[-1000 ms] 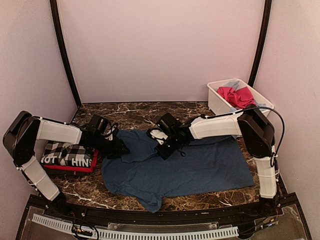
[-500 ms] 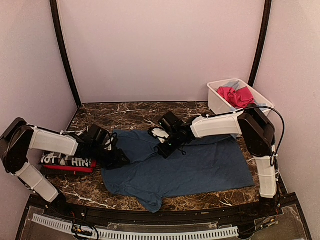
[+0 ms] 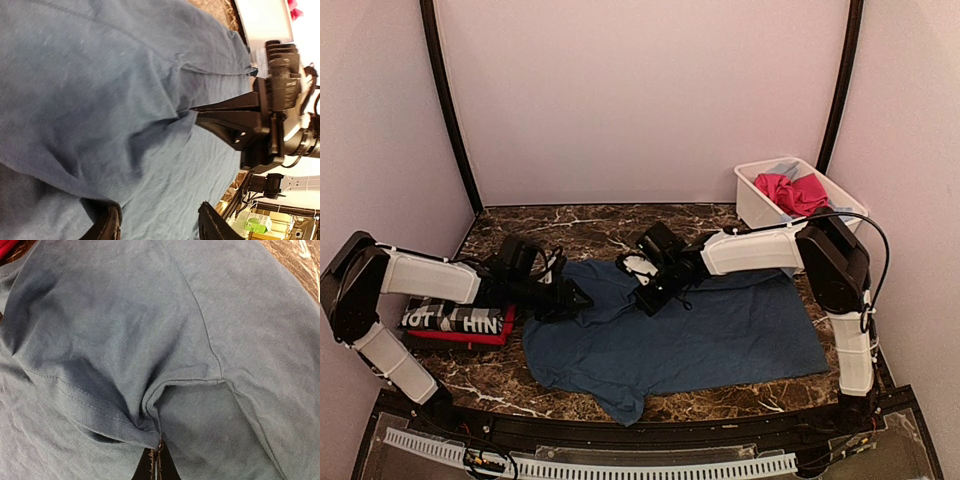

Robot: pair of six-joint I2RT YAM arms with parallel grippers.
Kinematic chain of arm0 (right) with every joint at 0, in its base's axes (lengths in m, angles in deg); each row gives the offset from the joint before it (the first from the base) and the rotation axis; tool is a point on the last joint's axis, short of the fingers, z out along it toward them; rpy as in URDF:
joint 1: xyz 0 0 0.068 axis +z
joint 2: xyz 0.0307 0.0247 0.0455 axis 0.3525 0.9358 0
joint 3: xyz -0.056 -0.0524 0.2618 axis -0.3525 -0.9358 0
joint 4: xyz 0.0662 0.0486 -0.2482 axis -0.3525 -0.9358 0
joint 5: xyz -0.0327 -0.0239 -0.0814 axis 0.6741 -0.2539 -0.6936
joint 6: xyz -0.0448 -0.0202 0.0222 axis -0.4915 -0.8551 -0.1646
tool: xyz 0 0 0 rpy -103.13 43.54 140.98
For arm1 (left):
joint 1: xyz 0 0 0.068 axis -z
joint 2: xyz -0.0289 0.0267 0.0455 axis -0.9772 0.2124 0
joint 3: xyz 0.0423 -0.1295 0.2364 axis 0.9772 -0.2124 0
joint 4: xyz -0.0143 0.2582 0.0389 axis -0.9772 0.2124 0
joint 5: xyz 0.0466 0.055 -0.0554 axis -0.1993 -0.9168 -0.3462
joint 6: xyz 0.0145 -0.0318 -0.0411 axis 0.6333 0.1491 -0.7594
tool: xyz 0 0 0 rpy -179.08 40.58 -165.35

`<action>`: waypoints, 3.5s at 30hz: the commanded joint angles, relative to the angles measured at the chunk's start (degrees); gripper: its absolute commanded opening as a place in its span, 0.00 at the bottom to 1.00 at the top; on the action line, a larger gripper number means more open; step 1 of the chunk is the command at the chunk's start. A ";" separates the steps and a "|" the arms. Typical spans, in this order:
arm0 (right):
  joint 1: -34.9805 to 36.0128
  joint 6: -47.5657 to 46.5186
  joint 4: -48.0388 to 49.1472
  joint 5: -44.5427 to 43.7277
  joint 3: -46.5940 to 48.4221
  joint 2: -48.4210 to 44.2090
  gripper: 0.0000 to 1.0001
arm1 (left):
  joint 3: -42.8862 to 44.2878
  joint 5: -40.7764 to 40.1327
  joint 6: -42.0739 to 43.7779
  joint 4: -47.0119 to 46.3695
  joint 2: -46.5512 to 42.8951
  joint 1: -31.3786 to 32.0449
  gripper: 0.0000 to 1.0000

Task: Fold and stack the mixed laundry pile
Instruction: Adjust the 1/3-folded T-shirt at the center of the board.

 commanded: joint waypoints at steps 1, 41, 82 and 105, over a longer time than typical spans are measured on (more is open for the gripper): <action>-0.25 -0.20 0.56 -0.29 2.42 0.33 0.00 | 3.00 0.93 -0.70 1.94 -4.00 0.31 0.53; -1.33 1.28 -0.39 1.28 2.43 1.56 0.00 | -6.93 -3.51 -6.54 -5.79 -3.45 0.08 0.51; -16.00 5.38 -1.88 0.68 -20.57 -12.19 0.60 | 27.60 -18.36 8.49 28.32 19.16 -2.38 0.46; -22.40 4.01 -10.57 -10.90 -23.80 -26.87 0.45 | 24.84 -19.40 12.58 32.44 15.73 -11.21 0.44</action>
